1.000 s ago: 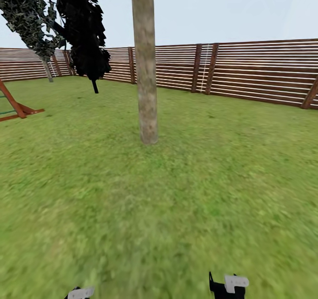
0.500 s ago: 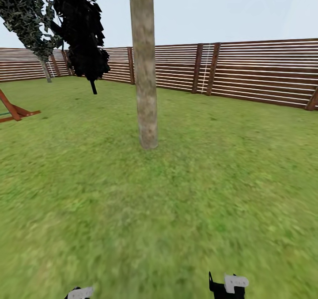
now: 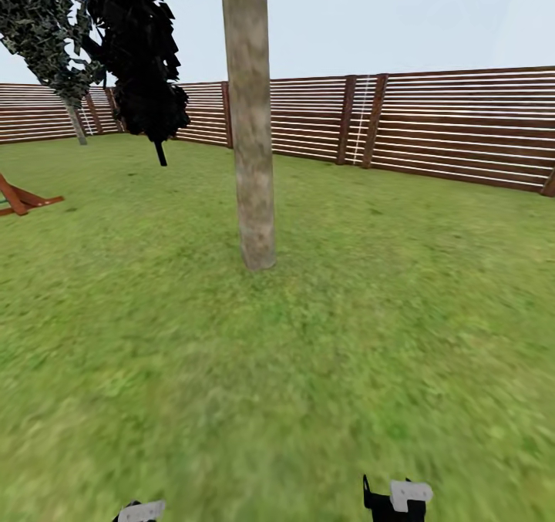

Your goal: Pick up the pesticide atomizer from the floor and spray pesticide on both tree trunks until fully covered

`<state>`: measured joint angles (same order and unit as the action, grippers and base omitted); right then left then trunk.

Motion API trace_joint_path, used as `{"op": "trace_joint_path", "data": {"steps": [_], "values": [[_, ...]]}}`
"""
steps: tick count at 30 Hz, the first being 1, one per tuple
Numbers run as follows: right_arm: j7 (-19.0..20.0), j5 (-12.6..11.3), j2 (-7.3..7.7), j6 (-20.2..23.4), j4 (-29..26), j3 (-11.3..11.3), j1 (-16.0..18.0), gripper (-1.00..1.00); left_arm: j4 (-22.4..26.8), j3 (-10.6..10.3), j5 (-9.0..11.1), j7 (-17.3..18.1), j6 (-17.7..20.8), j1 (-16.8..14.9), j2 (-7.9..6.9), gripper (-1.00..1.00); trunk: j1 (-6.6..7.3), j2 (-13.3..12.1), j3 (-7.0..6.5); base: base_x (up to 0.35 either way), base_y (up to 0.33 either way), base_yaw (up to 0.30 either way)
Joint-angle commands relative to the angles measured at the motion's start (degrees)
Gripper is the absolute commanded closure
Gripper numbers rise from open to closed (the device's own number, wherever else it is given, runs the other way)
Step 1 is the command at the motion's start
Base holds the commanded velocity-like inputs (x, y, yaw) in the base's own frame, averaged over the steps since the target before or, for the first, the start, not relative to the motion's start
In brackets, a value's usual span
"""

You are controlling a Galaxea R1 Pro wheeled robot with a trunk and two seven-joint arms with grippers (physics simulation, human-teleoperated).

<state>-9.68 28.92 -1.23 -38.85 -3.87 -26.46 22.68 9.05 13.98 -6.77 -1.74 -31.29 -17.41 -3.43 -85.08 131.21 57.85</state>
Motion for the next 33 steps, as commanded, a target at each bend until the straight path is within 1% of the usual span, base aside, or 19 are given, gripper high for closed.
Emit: {"op": "trace_joint_path", "data": {"steps": [1, 5, 11, 33], "values": [[-0.1, 0.0, 0.0, 0.0, 0.0, 0.0, 0.0, -1.0, 0.0, 0.0, 0.0, 0.0, 0.0, 0.0, 0.0, 1.0, 0.0, 0.0, 0.0, 0.339, 0.0, 0.0], [-0.1, 0.0, 0.0, 0.0, 0.0, 0.0, 0.0, -1.0, 0.0, 0.0, 0.0, 0.0, 0.0, 0.0, 0.0, 1.0, 0.0, 0.0, 0.0, 0.339, 0.0, 0.042], [-0.1, 0.0, 0.0, 0.0, 0.0, 0.0, 0.0, -1.0, 0.0, 0.0, 0.0, 0.0, 0.0, 0.0, 0.0, 1.0, 0.0, 0.0, 0.0, 0.339, 0.0, 0.166], [-0.1, 0.0, 0.0, 0.0, 0.0, -0.1, 0.0, -1.0, 0.0, 0.0, 0.0, 0.0, 0.0, 0.0, 0.0, 1.0, 0.0, 0.0, 0.0, 0.339, 0.0, 0.002]]}}
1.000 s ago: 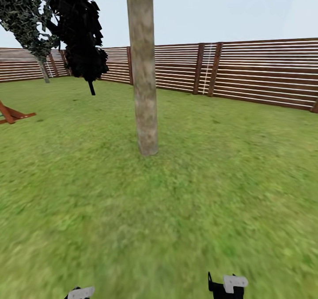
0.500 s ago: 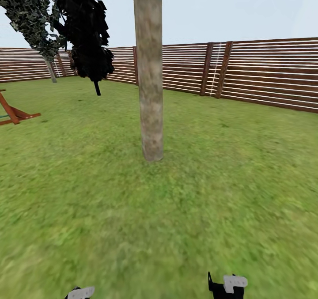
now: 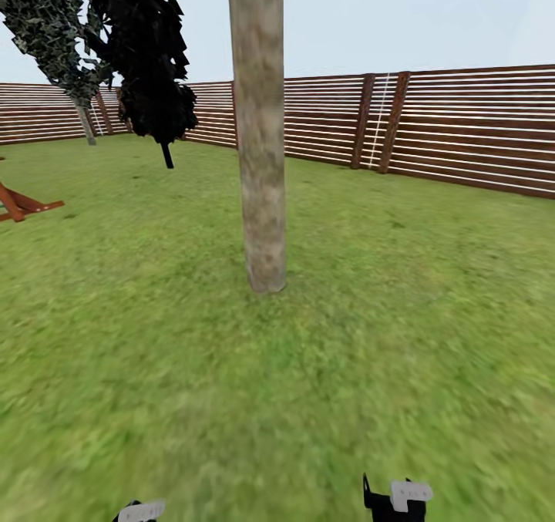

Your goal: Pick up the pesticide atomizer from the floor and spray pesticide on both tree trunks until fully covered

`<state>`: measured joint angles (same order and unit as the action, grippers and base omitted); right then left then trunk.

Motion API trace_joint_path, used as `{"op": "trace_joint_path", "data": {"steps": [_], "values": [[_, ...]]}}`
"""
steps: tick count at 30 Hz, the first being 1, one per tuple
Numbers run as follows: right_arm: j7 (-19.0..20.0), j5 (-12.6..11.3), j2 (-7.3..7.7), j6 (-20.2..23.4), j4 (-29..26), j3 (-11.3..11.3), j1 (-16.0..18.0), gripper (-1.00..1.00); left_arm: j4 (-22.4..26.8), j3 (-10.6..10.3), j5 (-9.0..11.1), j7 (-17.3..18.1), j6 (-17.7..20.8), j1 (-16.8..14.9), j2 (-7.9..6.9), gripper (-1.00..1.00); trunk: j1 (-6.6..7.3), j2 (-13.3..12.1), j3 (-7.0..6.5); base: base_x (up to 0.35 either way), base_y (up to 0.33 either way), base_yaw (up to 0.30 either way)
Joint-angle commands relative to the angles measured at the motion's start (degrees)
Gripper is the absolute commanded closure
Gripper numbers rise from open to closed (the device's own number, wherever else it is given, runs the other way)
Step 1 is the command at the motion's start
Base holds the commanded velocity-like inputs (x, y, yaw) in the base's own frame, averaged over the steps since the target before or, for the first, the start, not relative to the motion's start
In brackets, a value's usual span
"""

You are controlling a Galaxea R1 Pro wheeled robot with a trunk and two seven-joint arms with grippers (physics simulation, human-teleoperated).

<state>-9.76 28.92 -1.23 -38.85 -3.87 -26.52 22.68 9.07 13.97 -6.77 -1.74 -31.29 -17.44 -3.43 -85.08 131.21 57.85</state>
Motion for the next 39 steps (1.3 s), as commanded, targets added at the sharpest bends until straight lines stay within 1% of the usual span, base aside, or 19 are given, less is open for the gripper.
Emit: {"op": "trace_joint_path", "data": {"steps": [1, 33, 39], "values": [[0.0, 0.0, 0.0, 0.0, 0.0, 0.0, 0.0, -1.0, 0.0, 0.0, 0.0, 0.0, 0.0, 0.0, 0.0, 1.0, 0.0, 0.0, 0.0, 0.339, 0.0, 0.0], [0.0, 0.0, -0.09, 0.0, 0.0, 0.1, 0.0, -1.0, 0.0, 0.0, 0.0, 0.0, 0.0, 0.0, 0.0, 1.0, 0.0, 0.0, 0.0, 0.339, 0.0, 0.0], [0.0, 0.0, -0.09, 0.0, 0.1, 0.1, 0.0, -1.0, 0.0, 0.0, 0.0, 0.0, 0.0, 0.0, 0.0, 1.0, 0.0, 0.0, 0.0, 0.182, 0.0, 0.0]]}}
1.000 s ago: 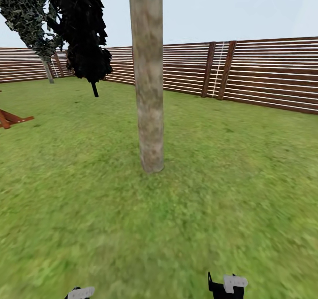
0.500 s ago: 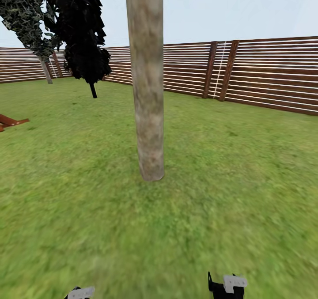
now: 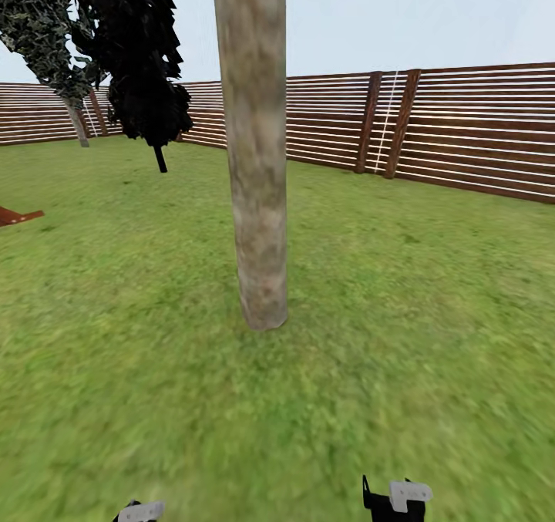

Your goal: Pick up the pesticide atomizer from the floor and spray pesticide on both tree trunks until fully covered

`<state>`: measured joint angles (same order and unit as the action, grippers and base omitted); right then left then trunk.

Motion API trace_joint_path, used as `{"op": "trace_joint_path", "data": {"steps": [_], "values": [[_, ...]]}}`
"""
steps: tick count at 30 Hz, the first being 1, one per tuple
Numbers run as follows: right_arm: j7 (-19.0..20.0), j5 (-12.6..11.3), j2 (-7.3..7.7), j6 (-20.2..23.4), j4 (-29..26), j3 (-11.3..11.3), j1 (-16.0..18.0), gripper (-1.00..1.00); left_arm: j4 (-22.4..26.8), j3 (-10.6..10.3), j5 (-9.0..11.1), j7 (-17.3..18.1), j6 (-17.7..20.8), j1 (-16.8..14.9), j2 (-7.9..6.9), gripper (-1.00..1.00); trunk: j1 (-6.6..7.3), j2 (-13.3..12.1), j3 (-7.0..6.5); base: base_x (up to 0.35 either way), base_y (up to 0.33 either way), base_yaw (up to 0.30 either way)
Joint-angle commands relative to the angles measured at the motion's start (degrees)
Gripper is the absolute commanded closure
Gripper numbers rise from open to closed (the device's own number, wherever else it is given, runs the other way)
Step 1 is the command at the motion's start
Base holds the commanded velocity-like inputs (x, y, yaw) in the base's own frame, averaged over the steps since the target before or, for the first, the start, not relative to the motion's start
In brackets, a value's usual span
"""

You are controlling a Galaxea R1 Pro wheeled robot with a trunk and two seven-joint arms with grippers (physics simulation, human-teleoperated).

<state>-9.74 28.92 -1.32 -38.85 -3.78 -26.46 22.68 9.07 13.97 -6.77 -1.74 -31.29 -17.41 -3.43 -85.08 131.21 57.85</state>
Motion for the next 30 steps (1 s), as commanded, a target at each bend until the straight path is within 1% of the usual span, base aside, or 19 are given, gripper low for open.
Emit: {"op": "trace_joint_path", "data": {"steps": [1, 10, 13, 14, 15, 16, 17, 18, 19, 20, 21, 22, 23, 24, 25, 26, 27, 29, 30], "values": [[0.0, 0.0, 0.0, 0.0, 0.0, 0.0, 0.0, -1.0, 0.0, 0.0, 0.0, 0.0, 0.0, 0.0, -0.03, 1.0, 0.0, 0.0, 0.0, 0.009, 0.0, 0.0], [-0.2, -0.1, 0.17, -0.1, -0.4, -0.1, 0.0, -1.0, 0.6, -0.1, -0.2, 0.1, 0.1, 0.0, -0.26, 1.0, 0.0, 0.0, 0.0, 0.0, 0.0, 0.0], [0.0, 0.3, 0.07, -0.1, -2.6, -0.1, 0.1, -1.0, 1.2, -0.8, -1.4, 0.9, 0.2, -1.0, -0.32, 1.0, 0.0, 0.0, 0.0, 0.0, 0.0, 0.0], [0.1, 0.9, 0.03, 0.0, -4.8, 0.3, 0.1, -1.0, 1.2, -1.4, -2.8, 1.4, 0.3, -1.1, -0.4, 1.0, 0.0, 0.0, 0.0, 0.0, 0.0, 0.0], [0.1, 1.7, -0.07, 0.1, -7.1, 0.9, 0.2, -1.0, 1.3, -2.2, -4.8, 2.1, 0.4, -1.3, -0.57, 1.0, 0.0, 0.0, 0.0, 0.0, 0.0, 0.0], [0.3, 2.7, -0.23, 0.4, -8.9, 2.1, 0.5, -1.0, 1.3, -2.8, -7.5, 3.1, 0.6, -2.0, -0.76, 1.0, 0.0, 0.0, 0.0, 0.0, 0.0, 0.0], [1.4, 3.8, -0.57, 1.3, -10.2, 3.9, 1.2, -1.0, 1.3, -3.4, -10.8, 4.3, 0.9, -2.9, -0.86, 1.0, 0.0, 0.0, 0.0, 0.0, 0.0, 0.0], [4.5, 5.3, -1.24, 3.2, -11.1, 6.3, 2.7, -1.0, 1.3, -3.9, -14.6, 5.9, 1.5, -3.8, -0.91, 1.0, 0.0, 0.0, 0.0, 0.0, 0.0, 0.0], [9.6, 6.9, -1.87, 6.2, -11.5, 9.1, 4.5, -1.0, 1.3, -4.2, -18.4, 8.0, 2.7, -4.7, -0.94, 1.0, 0.0, 0.0, 0.0, 0.0, 0.0, 0.0], [15.8, 8.2, -2.25, 10.0, -11.9, 11.5, 6.1, -1.0, 1.3, -4.3, -22.0, 10.9, 4.7, -5.4, -0.91, 1.0, 0.0, 0.0, 0.0, 0.0, 0.0, 0.0], [22.4, 8.8, -2.47, 13.5, -12.7, 12.9, 7.6, -1.0, 1.3, -4.4, -25.0, 14.7, 7.1, -6.0, -0.9, 1.0, 0.0, 0.0, 0.0, 0.0, 0.0, 0.0], [29.1, 9.1, -2.61, 16.0, -14.5, 13.6, 9.0, -1.0, 1.3, -4.5, -27.4, 19.9, 9.4, -7.1, -0.89, 1.0, 0.0, 0.0, 0.0, 0.0, 0.0, 0.0], [39.8, 9.4, -2.76, 18.1, -18.4, 14.2, 10.1, -1.0, 1.3, -4.6, -30.0, 29.9, 12.3, -9.5, -1.05, 1.0, 0.0, 0.0, 0.0, 0.0, 0.0, 0.0], [44.8, 9.5, -2.85, 18.5, -20.0, 14.3, 10.3, -1.0, 1.3, -4.6, -31.0, 34.3, 13.7, -10.9, -1.42, 1.0, 0.0, 0.0, 0.0, 0.0, 0.0, 0.0], [48.7, 9.5, -2.92, 18.7, -21.0, 14.4, 10.4, -1.0, 1.3, -4.6, -31.8, 37.4, 15.5, -11.9, -1.8, 1.0, 0.0, 0.0, 0.0, 0.0, 0.0, 0.0], [53.1, 9.6, -2.96, 18.8, -21.7, 14.4, 10.5, -1.0, 1.3, -4.6, -32.7, 40.6, 18.9, -13.0, -2.11, 1.0, 0.0, 0.0, 0.0, 0.0, 0.0, 0.0], [54.3, 9.7, -2.98, 18.9, -21.9, 14.5, 10.5, -1.0, 1.5, -4.6, -33.4, 41.7, 20.4, -13.5, -2.12, 1.0, 0.0, 0.0, 0.0, 0.0, 0.0, 0.0], [55.5, 9.7, -2.99, 19.0, -22.0, 14.5, 10.5, -1.0, 2.5, -4.6, -36.5, 43.4, 22.9, -14.6, -2.06, 1.0, 0.0, 0.0, 0.0, 0.0, 0.0, 0.0], [55.6, 9.8, -2.99, 18.9, -22.0, 14.5, 10.5, -1.0, 2.6, -4.6, -37.5, 43.8, 23.7, -14.8, -2.0, 1.0, 0.0, 0.0, 0.0, 0.0, 0.0, 0.0]]}}
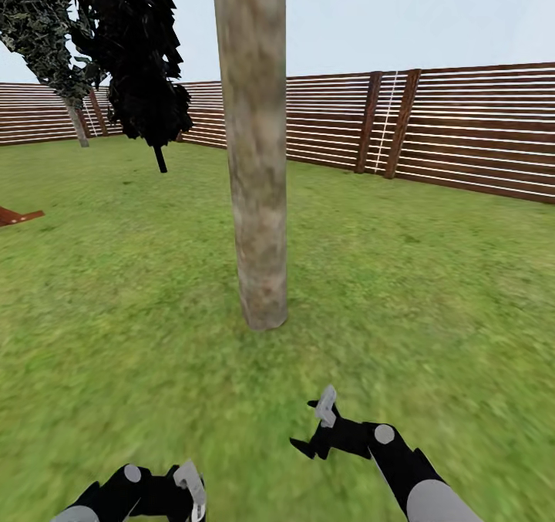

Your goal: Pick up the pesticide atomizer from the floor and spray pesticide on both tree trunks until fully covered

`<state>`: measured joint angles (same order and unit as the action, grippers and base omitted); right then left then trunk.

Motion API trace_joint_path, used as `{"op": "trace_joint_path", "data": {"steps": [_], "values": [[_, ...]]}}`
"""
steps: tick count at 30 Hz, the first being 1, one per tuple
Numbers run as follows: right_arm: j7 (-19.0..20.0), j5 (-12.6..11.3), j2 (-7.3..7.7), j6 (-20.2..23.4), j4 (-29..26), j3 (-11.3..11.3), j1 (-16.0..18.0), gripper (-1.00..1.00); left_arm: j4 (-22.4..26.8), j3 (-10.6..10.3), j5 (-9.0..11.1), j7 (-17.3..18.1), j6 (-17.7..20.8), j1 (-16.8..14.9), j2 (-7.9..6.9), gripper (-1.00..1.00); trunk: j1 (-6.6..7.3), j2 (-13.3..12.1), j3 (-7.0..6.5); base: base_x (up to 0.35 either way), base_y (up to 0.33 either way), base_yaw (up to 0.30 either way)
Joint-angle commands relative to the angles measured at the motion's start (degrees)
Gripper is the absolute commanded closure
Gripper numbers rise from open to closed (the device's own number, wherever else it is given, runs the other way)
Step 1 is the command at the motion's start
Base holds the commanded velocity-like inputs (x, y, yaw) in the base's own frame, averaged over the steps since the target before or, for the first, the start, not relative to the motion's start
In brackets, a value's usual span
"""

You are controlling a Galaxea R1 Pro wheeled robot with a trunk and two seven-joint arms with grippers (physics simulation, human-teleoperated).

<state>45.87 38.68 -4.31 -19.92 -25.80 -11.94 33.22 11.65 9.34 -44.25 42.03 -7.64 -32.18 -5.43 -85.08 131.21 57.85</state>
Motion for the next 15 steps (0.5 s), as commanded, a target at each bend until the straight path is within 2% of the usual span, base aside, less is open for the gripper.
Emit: {"op": "trace_joint_path", "data": {"steps": [1, 2, 3, 6, 7, 8, 10, 13, 15], "values": [[0.3, 0.1, 0.0, 0.0, 0.1, 0.1, 0.0, -1.0, 0.2, 0.1, -1.3, 0.6, 1.3, -0.1, 0.14, 1.0, 0.0, 0.0, 0.0, 0.0, 0.0, 0.0], [0.9, 0.1, 0.0, 0.0, 0.1, 0.5, 0.0, -1.0, 0.2, 0.1, -2.1, 0.8, 2.1, -0.2, 0.24, 1.0, 0.0, 0.0, 0.0, 0.0, 0.0, 0.0], [2.3, 0.1, 0.0, 0.0, 0.0, 2.1, 0.0, -1.0, 0.3, 0.1, -3.1, 1.1, 2.7, -0.2, 0.37, 1.0, 0.0, 0.0, 0.0, 0.0, 0.0, 0.0], [4.3, 0.2, 0.0, 0.0, -0.1, 8.5, 0.1, -1.0, 0.3, 0.1, -4.1, 1.4, 3.4, -0.6, 0.62, 1.0, 0.0, 0.0, 0.0, 0.0, 0.0, 0.0], [4.5, 0.1, 0.0, 0.0, -0.1, 9.9, 0.1, -1.0, 0.3, 0.1, -4.2, 1.8, 3.5, -1.1, 0.69, 1.0, 0.0, 0.0, 0.0, 0.0, 0.0, 0.0], [4.7, 0.1, 0.0, 0.1, -0.1, 10.9, 0.2, 1.0, 0.3, 0.1, -4.7, 2.8, 3.6, -2.1, 0.81, 1.0, 0.0, 0.0, 0.0, 0.0, 0.0, 0.0], [6.1, 0.1, -0.03, 0.1, -0.1, 11.3, 0.3, 1.0, 0.3, 0.1, -6.3, 3.2, 5.5, -2.8, 1.02, 1.0, 0.0, 0.0, 0.0, 0.0, 0.0, 0.0], [8.0, 0.1, -0.05, 0.7, -1.2, 11.5, 0.3, 1.0, 1.3, 0.1, -7.8, 3.5, 7.7, -2.9, 3.08, 1.0, 0.0, 0.0, 0.0, 0.0, 0.0, 0.0], [8.3, 0.1, -0.18, 3.0, -1.6, 11.5, 0.3, 1.0, 1.8, 0.1, -9.3, 3.5, 8.0, -2.9, 4.7, 1.0, 0.0, 0.0, 0.0, 0.0, 0.0, 0.0]]}}
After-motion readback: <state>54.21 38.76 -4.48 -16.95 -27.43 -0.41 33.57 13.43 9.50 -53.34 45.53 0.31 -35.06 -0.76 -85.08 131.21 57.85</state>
